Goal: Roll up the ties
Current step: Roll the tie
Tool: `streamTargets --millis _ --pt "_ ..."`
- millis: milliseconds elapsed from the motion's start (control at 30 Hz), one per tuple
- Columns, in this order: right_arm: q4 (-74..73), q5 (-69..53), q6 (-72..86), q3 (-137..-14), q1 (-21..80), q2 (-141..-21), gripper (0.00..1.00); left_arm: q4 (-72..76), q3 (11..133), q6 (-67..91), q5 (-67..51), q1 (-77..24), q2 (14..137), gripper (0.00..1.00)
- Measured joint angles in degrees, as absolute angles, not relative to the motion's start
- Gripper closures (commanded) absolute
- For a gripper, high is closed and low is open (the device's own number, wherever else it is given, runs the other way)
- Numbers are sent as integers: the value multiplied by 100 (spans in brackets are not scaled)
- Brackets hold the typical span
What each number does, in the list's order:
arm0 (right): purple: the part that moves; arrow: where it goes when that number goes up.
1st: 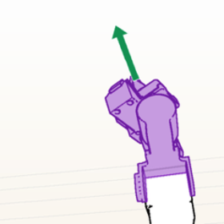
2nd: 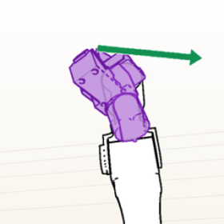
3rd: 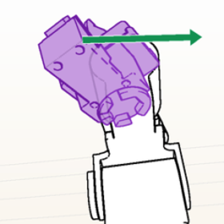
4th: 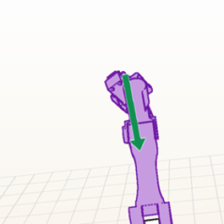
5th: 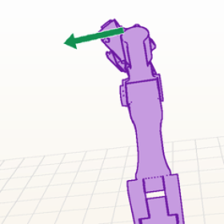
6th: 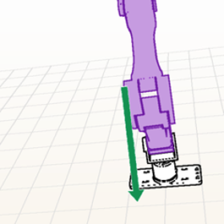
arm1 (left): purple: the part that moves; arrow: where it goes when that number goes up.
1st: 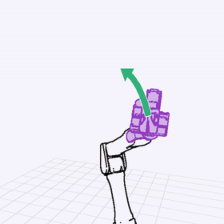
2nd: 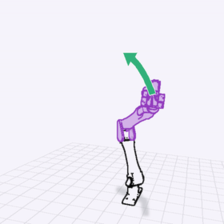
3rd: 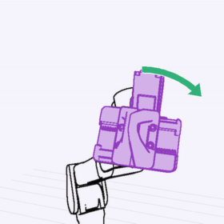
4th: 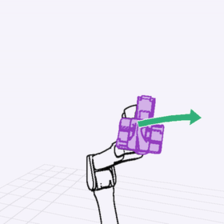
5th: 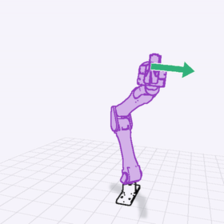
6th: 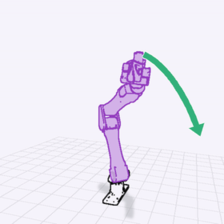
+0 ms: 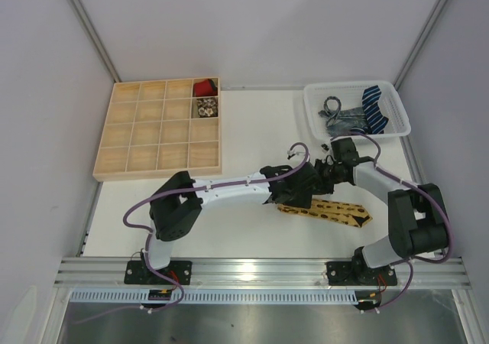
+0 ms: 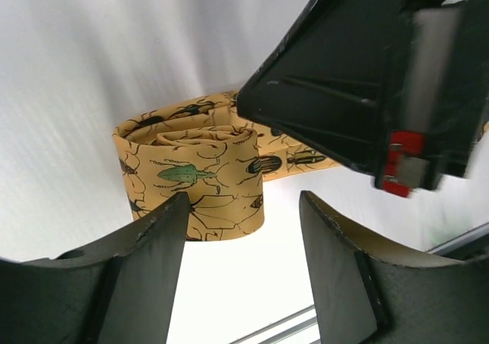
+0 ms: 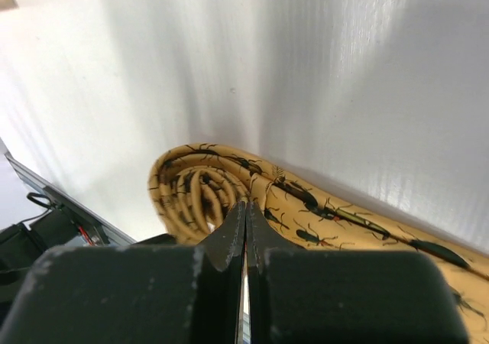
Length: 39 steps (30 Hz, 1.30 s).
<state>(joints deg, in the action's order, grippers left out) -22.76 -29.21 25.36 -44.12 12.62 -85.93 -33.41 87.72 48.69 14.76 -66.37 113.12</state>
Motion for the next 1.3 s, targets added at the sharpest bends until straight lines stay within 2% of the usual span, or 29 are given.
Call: streamTargets --millis 233,533,1000,1300 --pt "-2604 -3050 2427 -4563 1063 -8136 100 -2910 8591 4746 1258 -6641 11292 35" --pt "-2665 -3658 2388 -4397 1059 -8117 100 -2613 8409 4644 1129 -6654 11249 35" --pt "-2528 -3516 2392 -3999 1140 -8095 100 -2561 8364 4536 967 -6696 11249 34" --pt "-2480 -3232 2392 -4007 1184 -8099 100 -2563 8366 4335 980 -6659 11061 27"
